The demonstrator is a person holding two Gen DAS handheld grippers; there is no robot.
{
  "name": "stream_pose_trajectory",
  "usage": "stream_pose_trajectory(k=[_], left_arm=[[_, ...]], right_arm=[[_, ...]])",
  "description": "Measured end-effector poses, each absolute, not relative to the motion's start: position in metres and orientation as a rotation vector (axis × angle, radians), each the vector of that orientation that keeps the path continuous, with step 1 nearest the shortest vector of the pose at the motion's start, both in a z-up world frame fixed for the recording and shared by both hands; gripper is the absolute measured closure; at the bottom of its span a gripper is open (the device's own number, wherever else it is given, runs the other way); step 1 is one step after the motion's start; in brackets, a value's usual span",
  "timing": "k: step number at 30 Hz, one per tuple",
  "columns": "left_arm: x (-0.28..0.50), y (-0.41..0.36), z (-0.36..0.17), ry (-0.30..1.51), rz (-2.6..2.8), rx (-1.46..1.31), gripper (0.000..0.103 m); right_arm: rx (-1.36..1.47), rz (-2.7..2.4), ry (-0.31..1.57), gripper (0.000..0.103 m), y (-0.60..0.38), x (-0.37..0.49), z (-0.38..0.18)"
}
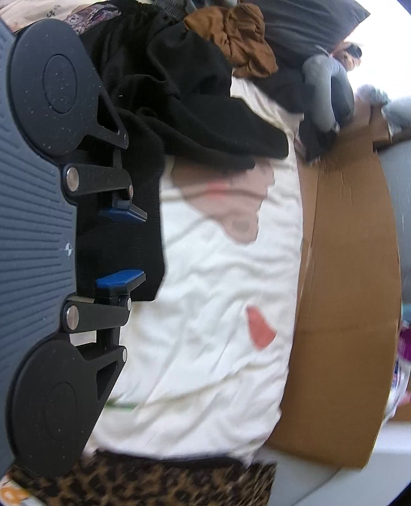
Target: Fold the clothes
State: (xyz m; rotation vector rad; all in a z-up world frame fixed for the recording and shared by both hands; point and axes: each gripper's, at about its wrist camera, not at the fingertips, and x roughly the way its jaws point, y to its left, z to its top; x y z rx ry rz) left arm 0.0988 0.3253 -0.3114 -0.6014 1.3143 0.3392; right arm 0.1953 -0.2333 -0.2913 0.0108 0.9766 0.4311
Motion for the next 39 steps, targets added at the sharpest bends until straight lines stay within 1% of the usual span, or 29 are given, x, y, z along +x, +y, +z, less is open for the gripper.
stream_pose_trajectory(k=[2,3,4,8,10,13,15,17,19,21,22,24,27,29,34,39], left_arm=[[0.090,0.337,-0.312,1.309,0.356,-0.599,0.090],[0.086,0.344,-0.313,1.307,0.363,-0.601,0.090],[0.083,0.350,-0.314,1.305,0.369,-0.601,0.090],[0.087,0.351,-0.324,1.301,0.374,-0.614,0.090],[0.087,0.353,-0.331,1.301,0.384,-0.659,0.090],[0.088,0.354,-0.336,1.305,0.382,-0.674,0.090],[0.089,0.355,-0.338,1.314,0.366,-0.661,0.090],[0.093,0.355,-0.341,1.323,0.351,-0.650,0.090],[0.096,0.355,-0.344,1.332,0.343,-0.647,0.090],[0.099,0.356,-0.346,1.338,0.344,-0.656,0.090],[0.100,0.356,-0.346,1.338,0.342,-0.660,0.090],[0.101,0.356,-0.347,1.332,0.329,-0.662,0.090],[0.095,0.357,-0.347,1.318,0.325,-0.683,0.090],[0.092,0.356,-0.347,1.309,0.324,-0.688,0.090],[0.090,0.357,-0.346,1.304,0.324,-0.696,0.089],[0.090,0.357,-0.344,1.301,0.326,-0.699,0.089]], right_arm=[[0.025,0.457,0.981,0.060,-0.219,0.205,-0.292],[0.033,0.471,0.984,0.057,-0.211,0.210,-0.293],[0.046,0.488,0.979,0.052,-0.202,0.215,-0.293],[0.135,0.523,0.993,0.050,-0.167,0.243,-0.299],[0.172,0.525,1.009,0.048,-0.148,0.259,-0.305],[0.224,0.485,1.025,0.037,-0.119,0.283,-0.316],[0.268,0.478,1.035,0.035,-0.106,0.292,-0.322],[0.324,0.445,1.046,0.029,-0.096,0.300,-0.328],[0.380,0.413,1.058,0.025,-0.085,0.309,-0.332],[0.371,0.440,1.068,0.024,-0.068,0.315,-0.334],[0.349,0.461,1.072,0.021,-0.060,0.317,-0.334],[0.272,0.454,1.091,0.020,-0.045,0.320,-0.339],[0.227,0.360,1.111,0.020,-0.038,0.321,-0.350],[0.235,0.328,1.116,0.020,-0.039,0.320,-0.356],[0.283,0.438,1.135,0.020,-0.035,0.312,-0.363],[0.278,0.463,1.097,0.021,-0.036,0.310,-0.360]])
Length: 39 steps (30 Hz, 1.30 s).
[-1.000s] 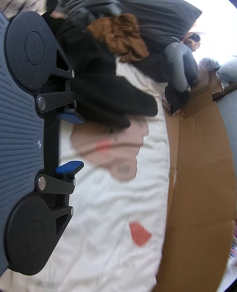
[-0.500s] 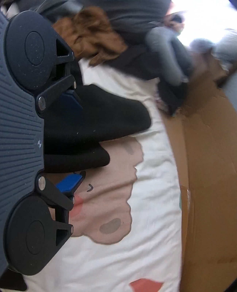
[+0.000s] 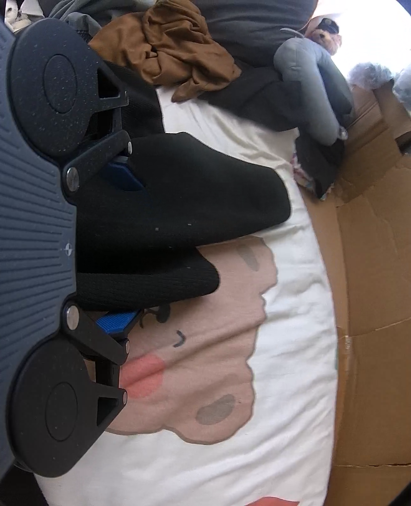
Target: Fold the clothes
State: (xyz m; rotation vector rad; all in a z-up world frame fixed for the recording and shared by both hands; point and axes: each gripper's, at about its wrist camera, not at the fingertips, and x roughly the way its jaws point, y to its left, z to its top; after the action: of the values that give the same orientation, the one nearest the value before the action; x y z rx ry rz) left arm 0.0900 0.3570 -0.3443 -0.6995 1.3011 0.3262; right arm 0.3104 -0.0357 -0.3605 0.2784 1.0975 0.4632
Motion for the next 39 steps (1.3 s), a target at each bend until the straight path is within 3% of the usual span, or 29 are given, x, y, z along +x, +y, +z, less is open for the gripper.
stream_pose_trajectory(k=[7,9,12,16,17,39], left_arm=[[0.085,0.358,-0.346,1.284,0.336,-0.718,0.089],[0.086,0.358,-0.346,1.284,0.330,-0.713,0.089],[0.087,0.358,-0.346,1.284,0.323,-0.710,0.089],[0.086,0.357,-0.345,1.280,0.320,-0.705,0.089],[0.086,0.356,-0.344,1.277,0.316,-0.699,0.089],[0.122,0.318,-0.324,1.174,0.150,-0.717,0.090]], right_arm=[[0.266,0.455,1.089,0.021,-0.037,0.320,-0.367],[0.263,0.460,1.097,0.029,-0.035,0.322,-0.370],[0.215,0.485,1.111,0.050,-0.023,0.322,-0.372],[0.119,0.531,1.126,0.092,-0.011,0.317,-0.372],[0.115,0.535,1.121,0.095,-0.013,0.317,-0.371],[0.117,0.296,1.110,0.099,-0.203,0.255,-0.307]])
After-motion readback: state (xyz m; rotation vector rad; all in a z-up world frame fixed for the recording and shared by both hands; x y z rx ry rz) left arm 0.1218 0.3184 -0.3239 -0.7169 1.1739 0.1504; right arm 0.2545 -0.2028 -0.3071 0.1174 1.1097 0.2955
